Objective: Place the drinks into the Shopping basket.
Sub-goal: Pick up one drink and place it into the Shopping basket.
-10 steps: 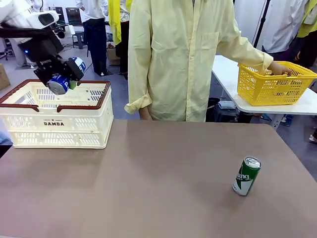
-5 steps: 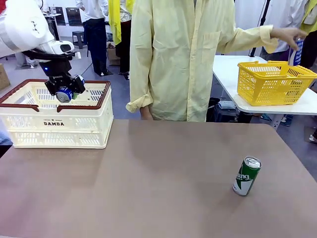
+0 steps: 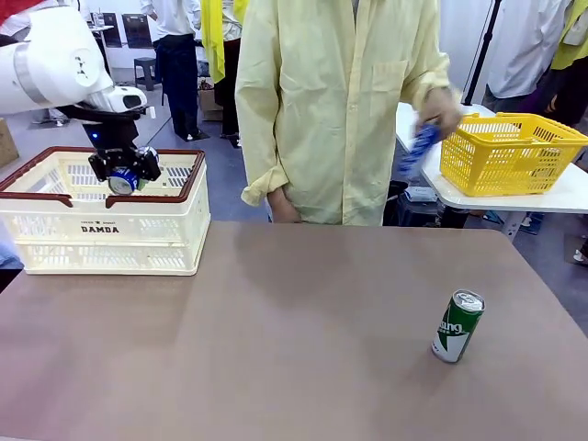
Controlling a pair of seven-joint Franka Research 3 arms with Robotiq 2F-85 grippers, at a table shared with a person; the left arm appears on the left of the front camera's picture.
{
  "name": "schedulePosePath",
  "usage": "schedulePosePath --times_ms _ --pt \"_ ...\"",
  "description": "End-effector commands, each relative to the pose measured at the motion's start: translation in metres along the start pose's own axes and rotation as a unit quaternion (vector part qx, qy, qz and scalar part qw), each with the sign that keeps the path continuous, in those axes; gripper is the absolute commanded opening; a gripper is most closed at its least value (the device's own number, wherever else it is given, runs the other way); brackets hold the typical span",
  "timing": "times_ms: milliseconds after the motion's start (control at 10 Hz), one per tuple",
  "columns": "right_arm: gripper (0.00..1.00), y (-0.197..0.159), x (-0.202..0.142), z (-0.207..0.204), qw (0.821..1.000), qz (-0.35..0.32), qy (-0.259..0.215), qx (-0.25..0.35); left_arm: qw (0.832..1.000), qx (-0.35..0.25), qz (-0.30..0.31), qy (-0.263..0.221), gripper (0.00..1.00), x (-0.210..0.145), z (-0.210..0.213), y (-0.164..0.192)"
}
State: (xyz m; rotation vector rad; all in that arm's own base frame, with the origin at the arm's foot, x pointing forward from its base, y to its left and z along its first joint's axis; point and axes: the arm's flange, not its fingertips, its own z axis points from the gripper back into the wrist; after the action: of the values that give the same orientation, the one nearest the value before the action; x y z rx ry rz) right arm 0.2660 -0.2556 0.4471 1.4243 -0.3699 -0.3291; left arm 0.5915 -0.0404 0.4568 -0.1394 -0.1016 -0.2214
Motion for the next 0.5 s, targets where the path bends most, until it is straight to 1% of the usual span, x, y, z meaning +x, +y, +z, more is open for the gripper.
schedulePosePath --times_ms 0,200,400 --pt "1.0 0.004 0.0 0.001 1.0 -0.003 0.0 0.005 0.999 0.026 0.016 0.013 0.0 0.002 -0.008 -0.002" --pt "1.0 0.004 0.0 0.001 1.0 -0.003 0.0 0.005 0.998 0.055 0.026 0.02 0.0 0.002 -0.025 0.001" --pt "1.0 0.004 0.0 0.001 1.0 -0.003 0.0 0.005 0.998 0.055 0.026 0.025 0.0 -0.002 -0.045 0.002"
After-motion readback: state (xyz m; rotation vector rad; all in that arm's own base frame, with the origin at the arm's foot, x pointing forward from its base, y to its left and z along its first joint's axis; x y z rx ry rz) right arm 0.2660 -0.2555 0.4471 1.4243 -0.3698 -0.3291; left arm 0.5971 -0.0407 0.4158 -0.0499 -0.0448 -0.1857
